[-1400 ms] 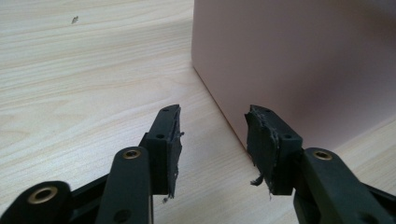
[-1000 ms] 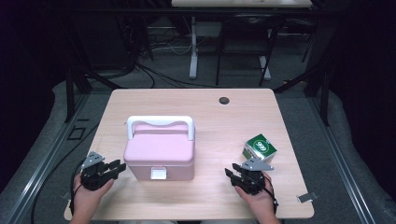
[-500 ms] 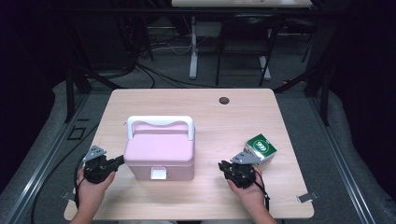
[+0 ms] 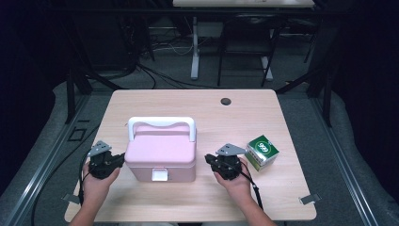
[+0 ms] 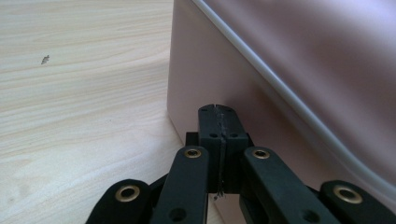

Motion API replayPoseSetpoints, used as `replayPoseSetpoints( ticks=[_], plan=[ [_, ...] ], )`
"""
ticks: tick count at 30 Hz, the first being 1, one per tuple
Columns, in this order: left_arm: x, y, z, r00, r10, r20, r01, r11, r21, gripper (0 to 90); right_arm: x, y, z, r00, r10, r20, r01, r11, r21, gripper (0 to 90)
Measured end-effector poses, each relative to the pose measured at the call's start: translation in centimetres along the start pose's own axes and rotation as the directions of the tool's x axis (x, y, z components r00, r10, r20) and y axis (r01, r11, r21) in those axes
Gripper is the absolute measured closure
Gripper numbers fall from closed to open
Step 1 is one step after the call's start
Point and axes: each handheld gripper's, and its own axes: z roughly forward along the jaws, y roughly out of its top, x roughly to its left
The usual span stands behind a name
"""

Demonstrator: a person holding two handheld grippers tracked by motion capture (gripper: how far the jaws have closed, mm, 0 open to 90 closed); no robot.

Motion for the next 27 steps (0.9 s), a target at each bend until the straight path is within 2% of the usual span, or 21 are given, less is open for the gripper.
replayPoseSetpoints(
  ticks=[5,7,11,14,17,23,27],
  plan=[
    [0.1,0.1,0.1,0.9998,-0.005,0.02,0.005,1.0,0.0,90.0,0.2,0.3,0.5,0.9998,0.003,-0.022,-0.003,1.0,-0.008,85.0],
    [0.0,0.2,0.3,0.9996,0.005,0.029,-0.005,1.0,0.004,90.0,0.2,0.6,0.6,0.9997,0.003,-0.024,-0.004,1.0,-0.01,85.0],
    [-0.3,0.6,0.9,0.9992,0.011,0.037,-0.011,0.9999,0.004,90.0,0.2,1.1,1.1,0.9988,0.026,-0.042,-0.027,0.999,-0.018,85.7],
    [-0.4,0.9,1.3,0.9994,0.006,0.035,-0.006,1.0,0.003,90.0,0.0,1.3,1.2,0.9996,0.027,-0.011,-0.027,0.999,-0.016,87.3],
    [-0.4,1.1,1.6,0.9987,-0.003,0.05,0.003,1.0,0.004,90.0,-0.5,1.4,1.4,0.9987,0.045,-0.026,-0.045,0.999,-0.015,87.3],
    [-0.9,1.3,2.1,0.9983,0.003,0.058,-0.004,0.9999,0.012,90.0,-1.7,1.4,1.8,0.9988,0.049,0.007,-0.049,0.999,0.005,88.2],
    [-1.6,1.5,2.5,0.9978,0.003,0.067,-0.004,0.9999,0.012,90.0,-2.2,1.3,1.6,0.9982,0.061,-0.004,-0.061,0.998,0.006,90.0]
  ],
)
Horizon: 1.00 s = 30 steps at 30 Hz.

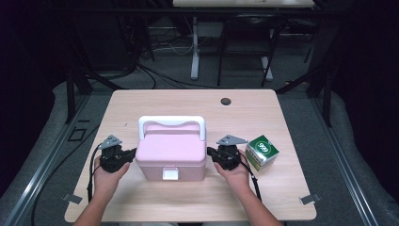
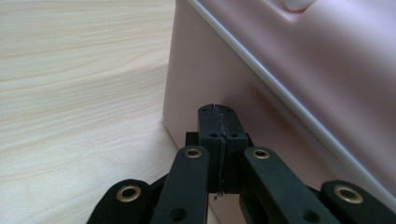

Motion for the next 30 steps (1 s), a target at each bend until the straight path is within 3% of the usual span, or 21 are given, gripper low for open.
replayPoseSetpoints(
  ticks=[8,20,30],
  plan=[
    [-1.1,-0.1,-0.1,1.0,0.001,0.007,-0.001,0.9998,0.018,90.0,0.1,-0.2,-1.3,0.9998,-0.013,0.015,0.013,1.0,0.004,90.0],
    [-3.2,-0.5,0.1,0.9991,0.027,0.031,-0.028,0.9992,0.028,90.0,0.3,-1.8,-4.0,0.9994,0.007,0.034,-0.007,1.0,-0.003,90.0],
    [-5.2,-0.8,0.4,0.9949,0.06,0.082,-0.063,0.9971,0.042,90.0,0.1,-3.3,-6.4,0.9978,0.021,0.063,-0.02,1.0,-0.007,90.0]
  ],
)
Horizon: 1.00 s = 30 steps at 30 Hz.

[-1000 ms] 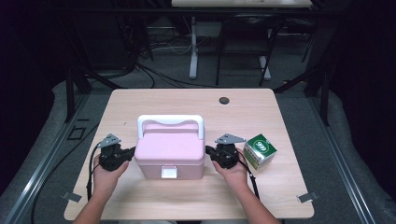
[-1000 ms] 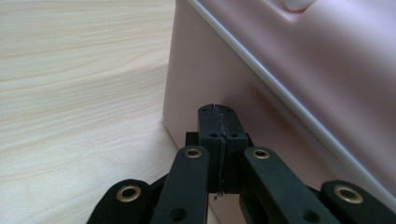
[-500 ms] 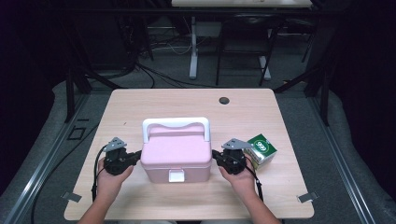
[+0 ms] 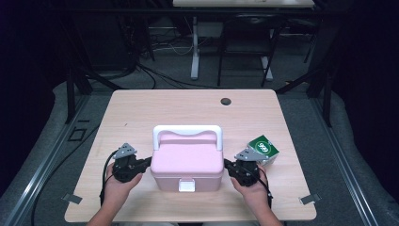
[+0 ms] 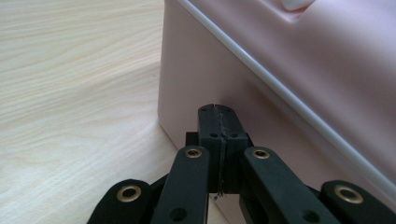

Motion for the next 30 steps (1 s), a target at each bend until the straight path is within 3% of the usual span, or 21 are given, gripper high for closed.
replayPoseSetpoints(
  ticks=[8,13,16,18,21,27,30],
  plan=[
    [-1.3,-0.2,0.1,0.9997,0.015,0.016,-0.016,0.9998,0.015,90.0,-0.3,-0.9,-1.3,0.9999,0.014,0.002,-0.014,1.0,-0.011,90.0],
    [-1.3,-0.3,0.1,0.9994,0.02,0.029,-0.02,0.9997,0.016,90.0,-0.2,-1.3,-1.9,0.9998,0.017,-0.006,-0.017,1.0,-0.008,90.0],
    [-0.9,-0.5,0.2,0.9983,0.013,0.057,-0.013,0.9998,0.012,90.0,-0.2,-1.4,-1.9,0.9998,0.016,0.008,-0.015,1.0,-0.011,90.0],
    [-0.8,-0.6,0.2,0.9978,0.006,0.066,-0.007,0.9999,0.01,89.5,-0.6,-1.5,-1.8,0.9993,0.029,-0.026,-0.029,0.999,-0.017,90.0],
    [-0.7,-0.5,-0.1,0.9977,0.006,0.067,-0.007,0.9999,0.01,85.4,-0.9,-1.6,-1.7,0.9987,0.027,-0.042,-0.028,0.999,-0.024,85.4],
    [-0.3,-0.1,-1.1,0.9963,-0.032,0.08,0.034,0.9988,-0.034,72.1,-1.0,-1.3,-2.2,0.9994,0.002,-0.035,-0.003,0.999,-0.046,78.5],
    [-0.1,0.4,-1.6,0.9956,-0.031,0.088,0.035,0.9986,-0.04,67.3,-1.0,-0.9,-2.7,0.9996,-0.013,-0.027,0.011,0.998,-0.062,72.1]
  ],
)
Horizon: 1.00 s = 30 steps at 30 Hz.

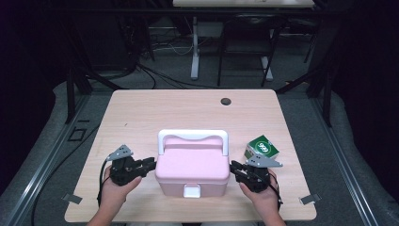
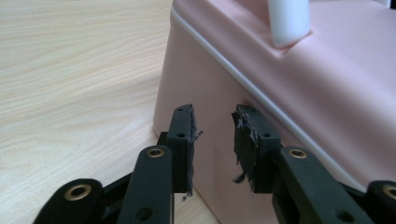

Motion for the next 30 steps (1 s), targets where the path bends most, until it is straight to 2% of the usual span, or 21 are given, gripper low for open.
replayPoseSetpoints(
  ticks=[3,4,7,10,11,13,14,17,18,19,20,22,23,24,25,26,30],
  plan=[
    [0.1,0.8,-0.6,1.0,-0.003,0.004,0.003,0.9999,-0.016,63.3,-0.2,0.4,-0.2,0.9996,0.029,0.007,-0.029,1.0,-0.007,67.6],
    [0.1,1.0,-0.8,1.0,-0.002,0.008,0.002,0.9996,-0.027,62.6,-0.4,0.5,-0.2,0.9993,0.037,-0.006,-0.037,0.999,-0.017,66.6],
    [-0.1,1.8,-1.3,0.9999,0.01,0.007,-0.01,0.9994,-0.032,61.1,-0.4,1.0,-0.5,0.9991,0.041,-0.005,-0.041,0.999,-0.011,65.5],
    [-0.3,2.5,-1.6,0.9998,0.015,0.013,-0.014,0.9993,-0.035,60.2,-0.7,2.2,-1.1,0.9989,0.045,-0.015,-0.045,0.999,-0.009,65.2],
    [-0.4,3.2,-1.7,0.9993,0.018,0.032,-0.018,0.9995,-0.025,59.0,-0.8,2.7,-1.4,0.9978,0.056,-0.035,-0.056,0.998,0.0,65.2],
    [-0.6,3.9,-1.7,0.9981,0.024,0.057,-0.024,0.9997,-0.003,57.0,-1.0,3.7,-1.9,0.9975,0.055,-0.046,-0.056,0.998,-0.023,65.0],
    [-0.7,4.2,-1.8,0.9978,0.031,0.059,-0.031,0.9995,-0.003,57.0,-1.1,4.3,-2.3,0.998,0.049,-0.04,-0.05,0.999,-0.009,64.1],
    [-1.0,5.2,-1.8,0.9972,0.041,0.063,-0.041,0.9991,0.002,55.5,-1.4,6.0,-2.9,0.9969,0.04,-0.067,-0.041,0.999,-0.013,62.7],
    [-1.1,5.6,-1.8,0.9969,0.044,0.066,-0.044,0.999,0.005,54.5,-1.4,6.5,-3.0,0.9978,0.036,-0.055,-0.037,0.999,-0.014,62.7],
    [-1.1,5.9,-1.8,0.9967,0.041,0.07,-0.041,0.9991,0.007,53.9,-1.5,7.0,-3.1,0.9949,0.038,-0.094,-0.038,0.999,-0.006,62.7],
    [-1.2,6.3,-1.7,0.9962,0.042,0.076,-0.042,0.9991,0.009,53.3,-1.2,7.5,-3.1,0.9992,0.028,-0.03,-0.027,1.0,0.005,62.1],
    [-1.4,6.9,-1.6,0.9945,0.04,0.097,-0.043,0.9988,0.022,52.2,-1.3,8.3,-3.1,0.9936,0.015,-0.112,-0.015,1.0,-0.005,59.3],
    [-1.5,7.1,-1.5,0.9935,0.043,0.105,-0.046,0.9985,0.029,51.0,-1.1,8.5,-3.1,0.9978,0.007,-0.065,-0.007,1.0,-0.001,57.5],
    [-1.5,7.3,-1.4,0.9929,0.046,0.11,-0.05,0.9982,0.034,50.5,-1.2,8.8,-3.0,0.9922,0.006,-0.124,-0.006,1.0,-0.006,56.8],
    [-1.6,7.4,-1.2,0.9925,0.051,0.111,-0.055,0.9978,0.037,50.0,-1.1,8.9,-2.9,0.9911,0.003,-0.133,-0.004,1.0,-0.012,56.7],
    [-1.6,7.5,-1.1,0.9924,0.05,0.113,-0.055,0.9977,0.04,49.6,-1.0,9.0,-2.8,0.9942,0.005,-0.108,-0.007,1.0,-0.015,56.0],
    [-1.8,7.5,-0.4,0.9923,0.047,0.115,-0.053,0.9974,0.049,49.1,-0.8,9.2,-2.4,0.9908,0.015,-0.134,-0.017,1.0,-0.016,54.4]
  ],
)
